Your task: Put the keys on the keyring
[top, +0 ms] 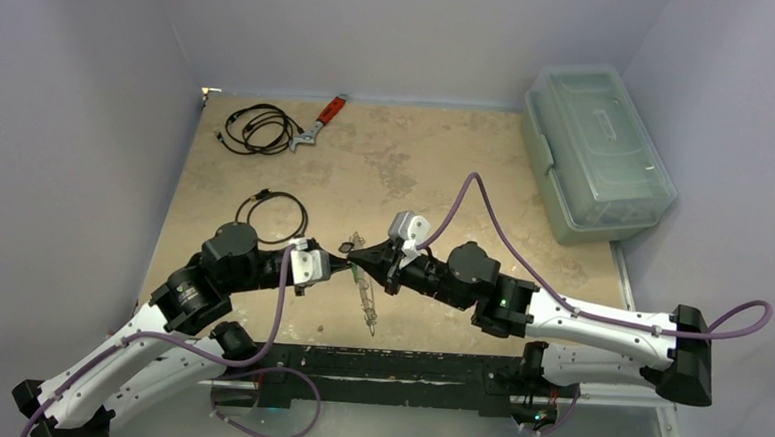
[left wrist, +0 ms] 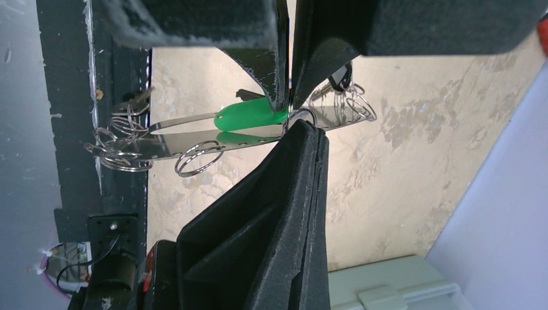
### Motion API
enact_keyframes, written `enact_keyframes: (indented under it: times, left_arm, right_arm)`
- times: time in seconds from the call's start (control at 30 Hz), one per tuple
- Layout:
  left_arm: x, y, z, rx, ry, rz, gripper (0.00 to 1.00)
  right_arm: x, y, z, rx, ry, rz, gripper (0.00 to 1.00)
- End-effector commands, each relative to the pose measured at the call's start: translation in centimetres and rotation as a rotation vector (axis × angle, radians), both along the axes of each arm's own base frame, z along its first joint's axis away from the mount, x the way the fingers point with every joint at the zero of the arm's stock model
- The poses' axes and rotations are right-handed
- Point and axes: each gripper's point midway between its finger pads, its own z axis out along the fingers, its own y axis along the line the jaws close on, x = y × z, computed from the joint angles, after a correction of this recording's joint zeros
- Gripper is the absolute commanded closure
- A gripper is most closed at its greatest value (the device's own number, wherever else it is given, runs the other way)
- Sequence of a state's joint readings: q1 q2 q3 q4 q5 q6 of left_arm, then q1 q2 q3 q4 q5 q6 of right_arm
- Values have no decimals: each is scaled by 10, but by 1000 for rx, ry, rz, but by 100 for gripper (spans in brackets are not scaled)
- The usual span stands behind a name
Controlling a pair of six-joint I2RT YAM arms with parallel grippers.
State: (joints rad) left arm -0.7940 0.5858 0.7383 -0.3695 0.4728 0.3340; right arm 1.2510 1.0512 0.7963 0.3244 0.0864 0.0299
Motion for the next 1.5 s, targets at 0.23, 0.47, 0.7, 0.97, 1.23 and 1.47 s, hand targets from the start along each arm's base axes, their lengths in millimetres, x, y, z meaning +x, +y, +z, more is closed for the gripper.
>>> enact_keyframes:
  times: [0.23,0.47,0.7,0.97,1.23,1.47]
  left_arm:
    - [3,11,14,9,-96,30,100]
    - [3,10,16,13,-105,25,100]
    - [4,12,20,17,-117,33,100]
    - [17,13,14,71,-56,95,100]
    - [45,19,9,114,39,271,100]
    - [73,20,7,132,160,452,100]
  right_arm:
    - [-3,6,24,-3,30,19,100]
    - [-3,10,12,-32,49,27,100]
    - [1,10,8,-48,54,7,94]
    - [11,-7,13,-40,25,-67,42]
    - [23,-33,9,-29,11,-178,33]
    - [15,-42,2,23,10,-152,33]
